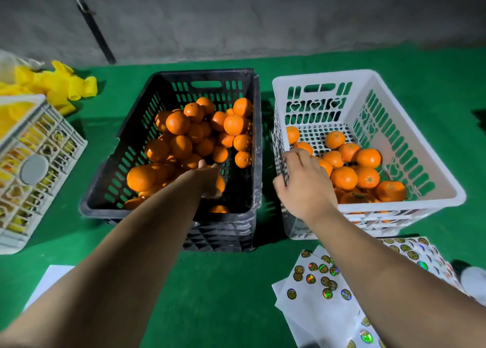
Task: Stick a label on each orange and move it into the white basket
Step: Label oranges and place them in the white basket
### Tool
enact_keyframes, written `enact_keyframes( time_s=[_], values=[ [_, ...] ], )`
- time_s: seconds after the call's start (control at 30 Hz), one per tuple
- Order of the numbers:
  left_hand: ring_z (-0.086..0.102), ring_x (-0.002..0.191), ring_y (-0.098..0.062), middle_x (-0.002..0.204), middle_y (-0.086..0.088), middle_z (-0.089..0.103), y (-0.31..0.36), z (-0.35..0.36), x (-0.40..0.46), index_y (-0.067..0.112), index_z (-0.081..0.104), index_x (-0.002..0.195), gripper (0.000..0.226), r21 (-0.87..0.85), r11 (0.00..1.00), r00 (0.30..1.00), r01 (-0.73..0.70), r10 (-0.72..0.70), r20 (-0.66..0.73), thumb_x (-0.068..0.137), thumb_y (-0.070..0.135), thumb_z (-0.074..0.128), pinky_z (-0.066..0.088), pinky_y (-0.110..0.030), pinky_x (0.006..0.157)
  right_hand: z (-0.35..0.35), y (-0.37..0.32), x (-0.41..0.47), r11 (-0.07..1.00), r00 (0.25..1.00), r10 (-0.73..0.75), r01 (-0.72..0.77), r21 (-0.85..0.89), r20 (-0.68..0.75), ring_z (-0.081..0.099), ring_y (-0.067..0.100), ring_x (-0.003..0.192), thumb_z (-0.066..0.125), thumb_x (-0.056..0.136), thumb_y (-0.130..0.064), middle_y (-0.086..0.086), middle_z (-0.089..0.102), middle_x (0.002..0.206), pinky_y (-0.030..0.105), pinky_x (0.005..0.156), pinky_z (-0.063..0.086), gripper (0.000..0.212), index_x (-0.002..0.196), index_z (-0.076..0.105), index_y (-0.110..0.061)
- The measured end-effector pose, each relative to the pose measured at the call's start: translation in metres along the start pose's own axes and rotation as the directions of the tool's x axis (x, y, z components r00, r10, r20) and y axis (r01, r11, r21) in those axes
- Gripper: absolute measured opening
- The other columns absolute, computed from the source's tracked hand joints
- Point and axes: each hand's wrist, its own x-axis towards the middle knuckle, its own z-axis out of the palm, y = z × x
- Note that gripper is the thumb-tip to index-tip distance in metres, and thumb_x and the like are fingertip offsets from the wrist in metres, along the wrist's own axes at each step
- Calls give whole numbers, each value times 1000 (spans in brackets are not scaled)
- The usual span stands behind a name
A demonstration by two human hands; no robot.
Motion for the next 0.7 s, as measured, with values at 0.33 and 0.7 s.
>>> enact_keyframes(
  time_s=[0.33,0.7],
  values=[
    [43,128,-3,137,0,39,40,36,-136,31,51,143,74,-226,650,413,-725,149,-898,79,51,82,39,-14,105,0,22,-75,745,885,110,228,627,-452,56,7,111,57,99,-6,5,57,118,15,93,43,25,122,65,-11],
    [62,119,-10,132,9,62,52,250,-167,27,55,133,65,-671,541,861,-507,347,-372,78,39,88,53,-40,99,95,49,-200,511,879,313,-474,717,358,58,12,63,59,99,-7,-7,68,73,18,56,46,24,100,75,-25]
  ],
)
